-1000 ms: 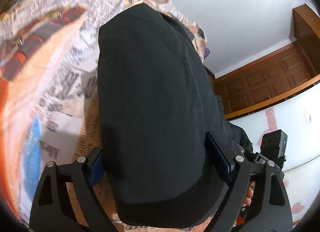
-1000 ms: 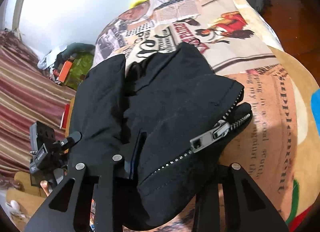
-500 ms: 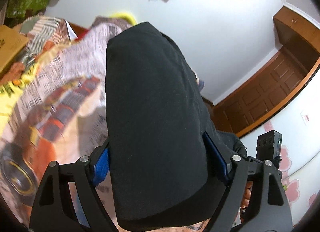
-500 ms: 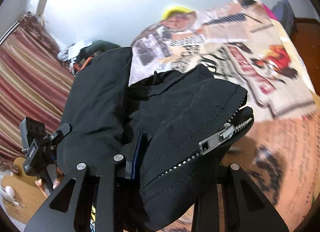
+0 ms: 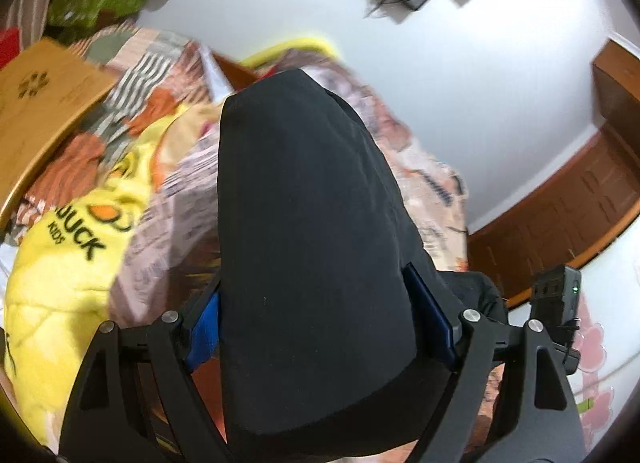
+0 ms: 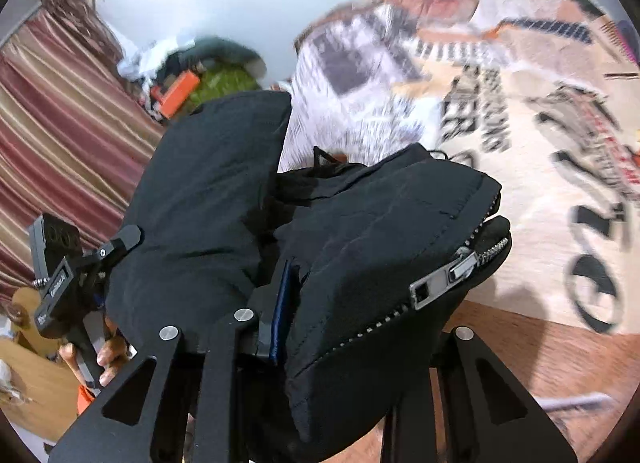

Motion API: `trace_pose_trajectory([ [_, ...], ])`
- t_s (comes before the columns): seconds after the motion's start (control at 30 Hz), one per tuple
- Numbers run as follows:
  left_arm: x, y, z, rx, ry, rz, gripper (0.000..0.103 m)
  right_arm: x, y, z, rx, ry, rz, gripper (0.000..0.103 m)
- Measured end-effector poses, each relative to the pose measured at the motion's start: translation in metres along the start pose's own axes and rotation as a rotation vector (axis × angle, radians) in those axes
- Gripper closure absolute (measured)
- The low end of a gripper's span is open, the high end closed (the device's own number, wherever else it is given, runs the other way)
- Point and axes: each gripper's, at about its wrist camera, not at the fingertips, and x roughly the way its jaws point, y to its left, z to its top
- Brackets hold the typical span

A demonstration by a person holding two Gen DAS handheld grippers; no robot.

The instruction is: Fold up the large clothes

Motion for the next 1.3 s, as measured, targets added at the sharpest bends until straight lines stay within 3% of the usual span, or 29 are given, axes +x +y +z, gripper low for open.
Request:
trace_pose_trajectory([
  [0.17, 0.056, 0.077, -0.020, -0.119, 0.131, 0.131, 0.022, 0.071, -0.013, -0.009, 0.029, 0.137, -0.050, 0.080],
  [0.23, 0.057, 0.089, -0.027, -0.121, 0.115, 0.120, 0.022, 0.090, -0.016, -0.019, 0.019, 0.174, -0.068, 0.079],
  [0.37, 0.049, 0.077, -0.032, -0.081, 0.107, 0.158, 0.021, 0.087, -0.009, -0.024, -0.050, 0.166, -0.097, 0.076],
  [0.43, 0.044, 0.068, -0.033, -0.067, 0.112, 0.197, 0.021, 0.083, -0.010, -0.023, -0.061, 0.185, -0.118, 0.069],
  [0.63, 0.028, 0.047, -0.042, 0.029, 0.120, 0.297, 0.022, 0.052, 0.000, -0.032, -0.118, 0.191, -0.178, 0.063],
  [0.77, 0.004, 0.012, -0.057, 0.146, 0.108, 0.362, 0.022, 0.017, 0.011, -0.041, -0.155, 0.144, -0.209, 0.063],
  [0.93, -0.042, -0.035, -0.071, 0.229, 0.035, 0.362, 0.022, -0.038, 0.033, -0.044, -0.208, 0.032, -0.195, 0.063],
  [1.07, -0.092, -0.080, -0.077, 0.299, -0.075, 0.360, 0.022, -0.093, 0.066, -0.050, -0.269, -0.098, -0.169, 0.063],
  [1.3, -0.198, -0.171, -0.113, 0.461, -0.359, 0.362, 0.022, -0.183, 0.129, -0.072, -0.382, -0.367, -0.121, 0.063],
])
